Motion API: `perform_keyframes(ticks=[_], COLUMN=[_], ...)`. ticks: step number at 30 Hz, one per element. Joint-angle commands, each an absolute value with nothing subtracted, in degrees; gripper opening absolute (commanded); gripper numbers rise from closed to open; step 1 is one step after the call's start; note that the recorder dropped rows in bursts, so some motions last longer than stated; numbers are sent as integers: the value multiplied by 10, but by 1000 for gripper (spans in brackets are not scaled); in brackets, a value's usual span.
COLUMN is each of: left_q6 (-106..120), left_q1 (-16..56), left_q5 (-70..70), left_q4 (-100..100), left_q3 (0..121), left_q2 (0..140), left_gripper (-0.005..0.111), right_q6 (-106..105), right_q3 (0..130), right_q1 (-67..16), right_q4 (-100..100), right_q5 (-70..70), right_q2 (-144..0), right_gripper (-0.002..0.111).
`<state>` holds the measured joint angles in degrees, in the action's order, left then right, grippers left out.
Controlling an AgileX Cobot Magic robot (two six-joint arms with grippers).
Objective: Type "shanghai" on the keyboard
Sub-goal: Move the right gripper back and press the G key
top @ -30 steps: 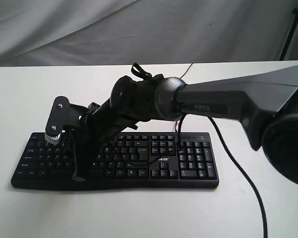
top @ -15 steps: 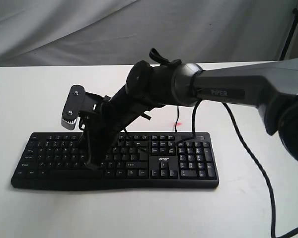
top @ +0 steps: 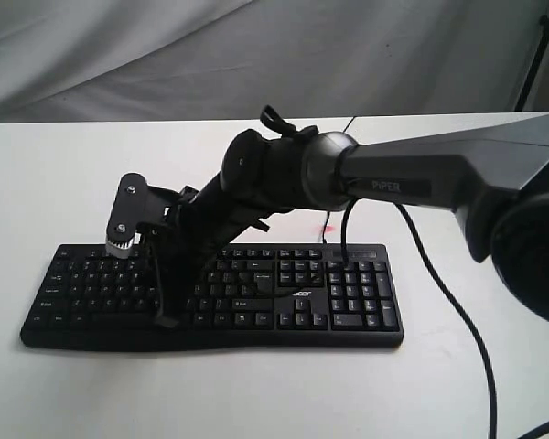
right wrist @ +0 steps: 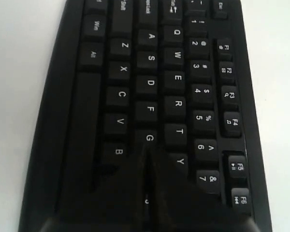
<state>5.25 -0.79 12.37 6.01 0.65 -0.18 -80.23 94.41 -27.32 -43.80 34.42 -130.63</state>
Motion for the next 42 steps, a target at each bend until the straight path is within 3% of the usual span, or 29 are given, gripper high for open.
perform_keyframes(ticks=[1, 17, 42], left_q6=[52, 52, 52], left_q1=[-6, -6, -6], left_q5=[122, 122, 122], left_q4=[62, 62, 62], left_q3=[6, 6, 6], left_q2=[0, 0, 0], left_gripper=[1, 1, 1], right_q6=[-825, -821, -829], right_q3=[954, 1027, 1027], right_q1=[-273, -265, -265], right_q4=[-439, -391, -396], right_q5=[343, 443, 424], right_q2=[-1304, -1344, -1357], right_gripper=[0, 0, 0])
